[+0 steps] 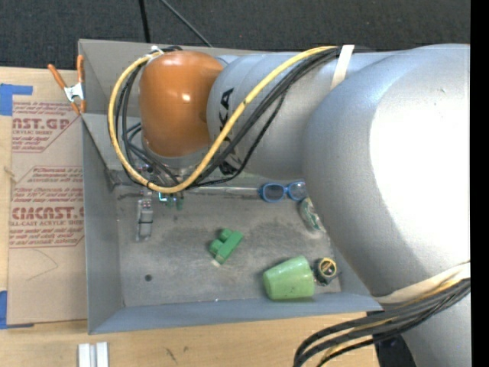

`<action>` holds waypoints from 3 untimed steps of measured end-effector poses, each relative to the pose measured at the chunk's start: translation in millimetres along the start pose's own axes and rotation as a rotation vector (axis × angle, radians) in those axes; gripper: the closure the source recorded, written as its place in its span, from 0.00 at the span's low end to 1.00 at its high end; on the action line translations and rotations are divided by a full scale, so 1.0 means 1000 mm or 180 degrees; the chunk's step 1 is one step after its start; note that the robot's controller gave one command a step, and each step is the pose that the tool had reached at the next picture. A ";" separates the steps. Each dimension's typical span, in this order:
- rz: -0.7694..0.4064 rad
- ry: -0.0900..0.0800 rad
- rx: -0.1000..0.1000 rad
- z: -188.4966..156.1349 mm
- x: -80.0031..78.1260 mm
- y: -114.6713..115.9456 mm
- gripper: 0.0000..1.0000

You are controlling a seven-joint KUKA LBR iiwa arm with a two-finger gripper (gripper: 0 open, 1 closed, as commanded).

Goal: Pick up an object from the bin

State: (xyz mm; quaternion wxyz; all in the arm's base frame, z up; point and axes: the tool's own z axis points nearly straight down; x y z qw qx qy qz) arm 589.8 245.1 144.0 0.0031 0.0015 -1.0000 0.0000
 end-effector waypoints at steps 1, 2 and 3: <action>-0.0413 -0.0011 0.0004 0.055 -0.003 -0.014 0.00; -0.0411 -0.0022 -0.0004 0.052 -0.004 -0.013 1.00; -0.0284 -0.0033 -0.0011 0.003 0.024 0.001 1.00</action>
Offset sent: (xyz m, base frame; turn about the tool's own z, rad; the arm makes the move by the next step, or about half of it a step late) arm 0.0037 -0.0139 -0.0519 -0.1292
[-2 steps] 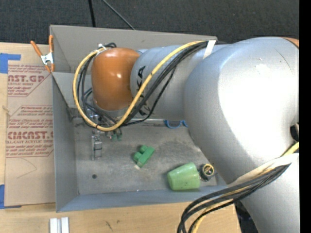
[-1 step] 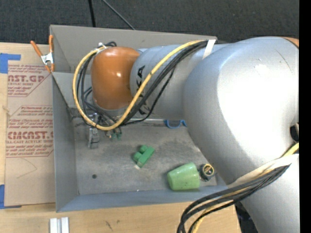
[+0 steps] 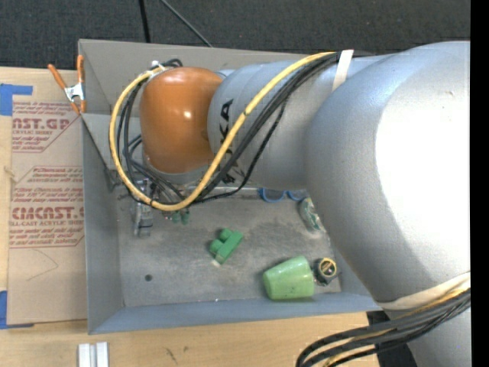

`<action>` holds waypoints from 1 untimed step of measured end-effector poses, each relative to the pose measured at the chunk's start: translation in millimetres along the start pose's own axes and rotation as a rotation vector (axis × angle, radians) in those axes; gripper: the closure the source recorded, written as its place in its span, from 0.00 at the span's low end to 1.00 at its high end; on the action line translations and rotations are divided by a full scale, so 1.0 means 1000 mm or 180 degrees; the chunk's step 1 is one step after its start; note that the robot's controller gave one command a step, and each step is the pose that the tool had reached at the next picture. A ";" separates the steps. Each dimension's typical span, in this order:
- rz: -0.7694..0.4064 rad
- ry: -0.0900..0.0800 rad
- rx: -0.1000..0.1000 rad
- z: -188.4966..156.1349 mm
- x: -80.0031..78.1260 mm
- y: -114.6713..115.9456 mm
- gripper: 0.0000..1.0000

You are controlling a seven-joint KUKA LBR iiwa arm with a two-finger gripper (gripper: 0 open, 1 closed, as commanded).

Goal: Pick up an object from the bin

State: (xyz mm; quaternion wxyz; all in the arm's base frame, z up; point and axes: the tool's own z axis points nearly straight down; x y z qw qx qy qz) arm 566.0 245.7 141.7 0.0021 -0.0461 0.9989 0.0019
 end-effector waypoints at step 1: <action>0.0005 0.0010 0.0006 0.003 0.000 -0.002 0.00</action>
Offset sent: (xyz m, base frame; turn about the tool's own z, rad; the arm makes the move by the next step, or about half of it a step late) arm 0.0000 0.0000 0.0000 0.0000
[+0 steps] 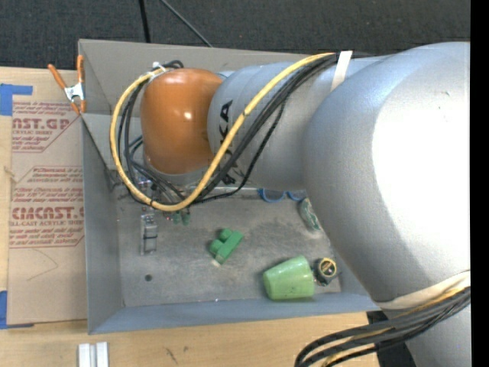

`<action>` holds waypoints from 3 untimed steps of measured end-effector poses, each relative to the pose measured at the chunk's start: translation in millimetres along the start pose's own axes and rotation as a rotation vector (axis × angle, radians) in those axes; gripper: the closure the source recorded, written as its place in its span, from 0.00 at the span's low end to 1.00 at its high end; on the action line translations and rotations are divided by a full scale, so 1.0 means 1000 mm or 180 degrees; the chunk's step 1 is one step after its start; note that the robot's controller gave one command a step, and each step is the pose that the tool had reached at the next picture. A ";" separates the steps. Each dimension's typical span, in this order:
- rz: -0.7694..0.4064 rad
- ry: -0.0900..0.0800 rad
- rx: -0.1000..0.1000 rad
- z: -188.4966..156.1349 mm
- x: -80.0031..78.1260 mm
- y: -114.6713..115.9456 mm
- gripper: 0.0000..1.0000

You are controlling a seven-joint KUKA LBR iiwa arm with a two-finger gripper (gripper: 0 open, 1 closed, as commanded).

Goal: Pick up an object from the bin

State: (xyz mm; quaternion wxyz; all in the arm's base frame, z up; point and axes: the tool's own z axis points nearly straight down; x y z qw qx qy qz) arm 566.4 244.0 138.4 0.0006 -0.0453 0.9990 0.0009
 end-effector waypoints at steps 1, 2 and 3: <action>0.0106 -0.0002 0.0000 0.031 -0.026 0.001 0.00; 0.0108 -0.0003 -0.0002 0.029 -0.025 0.001 1.00; 0.0397 -0.0011 -0.0006 -0.027 0.005 0.002 1.00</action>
Offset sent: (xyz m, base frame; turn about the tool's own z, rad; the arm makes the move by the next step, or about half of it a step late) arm 0.0253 0.0019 -0.0291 0.0348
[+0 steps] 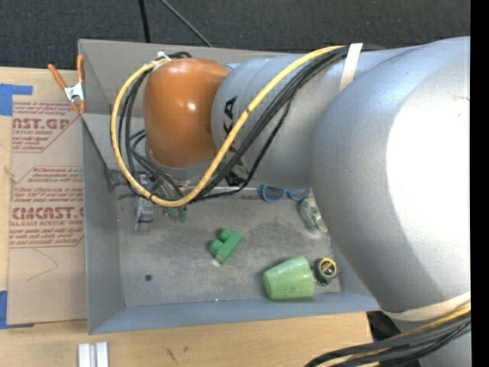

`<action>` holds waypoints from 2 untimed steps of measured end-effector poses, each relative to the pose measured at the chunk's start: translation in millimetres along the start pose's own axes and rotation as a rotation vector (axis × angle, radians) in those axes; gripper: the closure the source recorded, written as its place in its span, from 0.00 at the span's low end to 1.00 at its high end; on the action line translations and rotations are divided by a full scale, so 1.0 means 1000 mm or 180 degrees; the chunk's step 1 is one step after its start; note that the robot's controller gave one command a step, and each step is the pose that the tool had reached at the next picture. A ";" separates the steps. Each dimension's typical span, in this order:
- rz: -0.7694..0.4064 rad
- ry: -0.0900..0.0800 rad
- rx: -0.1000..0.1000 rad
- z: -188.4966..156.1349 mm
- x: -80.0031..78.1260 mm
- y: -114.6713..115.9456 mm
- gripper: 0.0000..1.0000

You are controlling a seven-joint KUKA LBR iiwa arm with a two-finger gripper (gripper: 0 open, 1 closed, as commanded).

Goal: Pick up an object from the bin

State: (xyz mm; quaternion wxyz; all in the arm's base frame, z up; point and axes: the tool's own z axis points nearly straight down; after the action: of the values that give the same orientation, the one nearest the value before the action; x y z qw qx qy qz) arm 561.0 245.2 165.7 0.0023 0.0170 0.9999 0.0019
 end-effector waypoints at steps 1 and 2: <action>-0.0001 0.0011 0.0007 0.003 0.000 -0.001 0.00; -0.0543 0.0024 0.0014 0.078 -0.016 0.001 0.00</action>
Offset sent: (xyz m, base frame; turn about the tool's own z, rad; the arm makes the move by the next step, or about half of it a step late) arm 0.0000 0.0000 0.0000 0.0000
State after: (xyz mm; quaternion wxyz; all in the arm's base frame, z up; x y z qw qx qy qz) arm 577.5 245.7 87.4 -0.0015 -0.0682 0.9977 -0.0005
